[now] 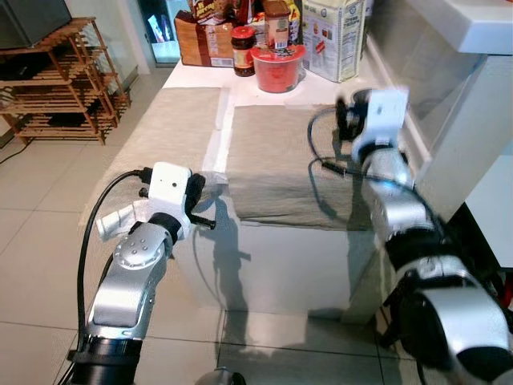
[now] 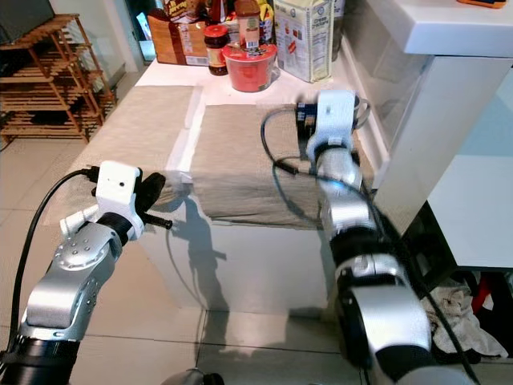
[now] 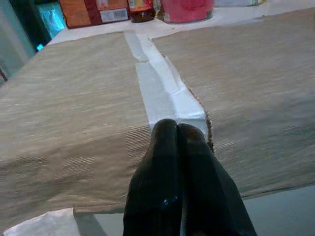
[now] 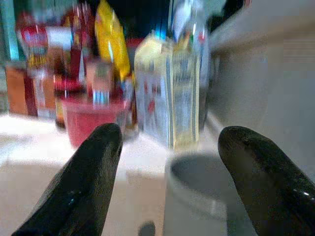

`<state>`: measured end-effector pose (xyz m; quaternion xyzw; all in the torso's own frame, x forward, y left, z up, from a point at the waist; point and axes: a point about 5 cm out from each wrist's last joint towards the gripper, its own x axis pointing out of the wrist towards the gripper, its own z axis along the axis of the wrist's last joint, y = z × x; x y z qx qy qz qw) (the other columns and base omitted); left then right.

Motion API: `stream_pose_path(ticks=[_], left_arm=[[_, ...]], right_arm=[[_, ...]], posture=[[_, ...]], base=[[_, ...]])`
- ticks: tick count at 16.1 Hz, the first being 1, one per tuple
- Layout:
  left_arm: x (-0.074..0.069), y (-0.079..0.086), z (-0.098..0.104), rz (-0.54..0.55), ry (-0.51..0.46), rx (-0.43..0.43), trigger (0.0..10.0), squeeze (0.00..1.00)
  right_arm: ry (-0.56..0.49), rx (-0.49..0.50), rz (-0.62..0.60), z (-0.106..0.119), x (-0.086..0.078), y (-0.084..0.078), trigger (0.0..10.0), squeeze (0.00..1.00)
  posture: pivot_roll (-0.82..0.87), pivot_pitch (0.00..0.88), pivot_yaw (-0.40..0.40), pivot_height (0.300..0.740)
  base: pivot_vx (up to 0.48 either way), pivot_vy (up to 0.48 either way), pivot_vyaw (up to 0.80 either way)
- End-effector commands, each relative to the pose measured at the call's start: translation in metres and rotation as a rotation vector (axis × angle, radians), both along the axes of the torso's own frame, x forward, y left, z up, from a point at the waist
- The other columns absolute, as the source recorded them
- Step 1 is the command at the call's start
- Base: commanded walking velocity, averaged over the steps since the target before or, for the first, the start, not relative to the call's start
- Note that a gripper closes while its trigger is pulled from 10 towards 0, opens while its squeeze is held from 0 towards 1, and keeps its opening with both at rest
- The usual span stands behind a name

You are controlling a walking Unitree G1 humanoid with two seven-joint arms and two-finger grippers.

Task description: Setting the table

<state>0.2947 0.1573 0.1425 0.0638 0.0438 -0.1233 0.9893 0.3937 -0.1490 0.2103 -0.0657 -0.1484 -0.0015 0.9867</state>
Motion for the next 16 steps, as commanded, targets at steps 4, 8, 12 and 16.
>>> stream_pose_path(ticks=[4, 8, 12, 16], left_arm=[[0.000, -0.002, 0.005, -0.007, -0.008, 0.012, 10.0, 0.00], [0.000, -0.002, 0.006, -0.008, -0.005, 0.014, 10.0, 0.00], [0.002, -0.002, 0.009, -0.009, -0.006, 0.015, 10.0, 0.00], [0.003, 0.001, 0.011, 0.000, -0.008, 0.016, 10.0, 0.00]], right_arm=[[-0.067, 0.015, -0.055, 0.016, 0.004, -0.012, 10.0, 0.00], [-0.010, 0.008, -0.108, 0.001, 0.005, -0.024, 10.0, 0.00], [0.111, 0.047, -0.110, -0.017, 0.008, -0.026, 10.0, 0.00], [0.221, 0.162, -0.040, -0.029, 0.010, -0.011, 10.0, 0.00]], posture=[[0.03, 0.004, 0.076, 0.736], [0.02, 0.008, 0.078, 0.736], [0.03, 0.020, 0.081, 0.736], [0.04, 0.030, 0.073, 0.736]], base=[[0.000, 0.000, 0.00], [0.000, 0.000, 0.00], [0.000, 0.000, 0.00], [0.000, 0.000, 0.00]])
